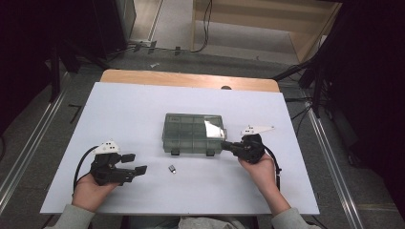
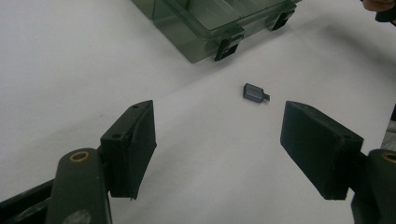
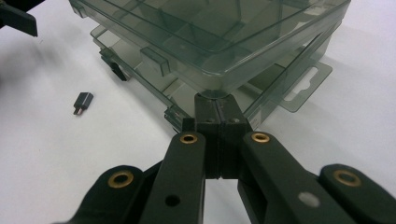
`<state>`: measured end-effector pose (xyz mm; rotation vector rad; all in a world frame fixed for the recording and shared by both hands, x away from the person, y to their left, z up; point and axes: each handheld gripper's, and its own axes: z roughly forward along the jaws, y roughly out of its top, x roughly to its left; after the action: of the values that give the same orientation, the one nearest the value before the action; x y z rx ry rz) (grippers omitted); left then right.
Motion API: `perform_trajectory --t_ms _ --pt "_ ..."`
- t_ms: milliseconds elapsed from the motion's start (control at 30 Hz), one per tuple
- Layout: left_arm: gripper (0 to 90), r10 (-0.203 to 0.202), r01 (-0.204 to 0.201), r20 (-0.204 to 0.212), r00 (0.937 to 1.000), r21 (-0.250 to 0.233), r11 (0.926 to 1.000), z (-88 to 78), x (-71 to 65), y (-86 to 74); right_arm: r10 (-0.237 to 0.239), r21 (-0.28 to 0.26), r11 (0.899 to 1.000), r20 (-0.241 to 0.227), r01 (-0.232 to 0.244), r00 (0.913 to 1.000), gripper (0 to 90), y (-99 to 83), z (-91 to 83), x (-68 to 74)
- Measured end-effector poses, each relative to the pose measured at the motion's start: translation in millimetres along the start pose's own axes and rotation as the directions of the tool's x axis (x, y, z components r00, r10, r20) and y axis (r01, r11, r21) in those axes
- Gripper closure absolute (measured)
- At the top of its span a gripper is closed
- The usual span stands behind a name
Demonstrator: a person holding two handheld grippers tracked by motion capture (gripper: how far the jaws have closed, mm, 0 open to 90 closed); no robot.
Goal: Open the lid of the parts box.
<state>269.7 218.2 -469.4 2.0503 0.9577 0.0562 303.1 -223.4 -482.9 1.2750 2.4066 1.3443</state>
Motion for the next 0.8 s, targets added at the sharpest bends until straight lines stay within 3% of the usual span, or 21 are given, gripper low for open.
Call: perform_trajectory --t_ms 100,800 --pt "27.2 0.000 0.000 0.000 1.0000 0.000 1.0000 0.0 0.0 0.0 0.023 0.011 1.000 -0.007 -0.023 0.9997 87.3 2.4 1.2 -1.2" --pt "27.2 0.000 0.000 0.002 1.0000 -0.002 1.0000 0.2 -0.4 0.2 0.011 -0.025 1.000 0.013 -0.010 0.9999 87.3 12.9 8.2 -6.4"
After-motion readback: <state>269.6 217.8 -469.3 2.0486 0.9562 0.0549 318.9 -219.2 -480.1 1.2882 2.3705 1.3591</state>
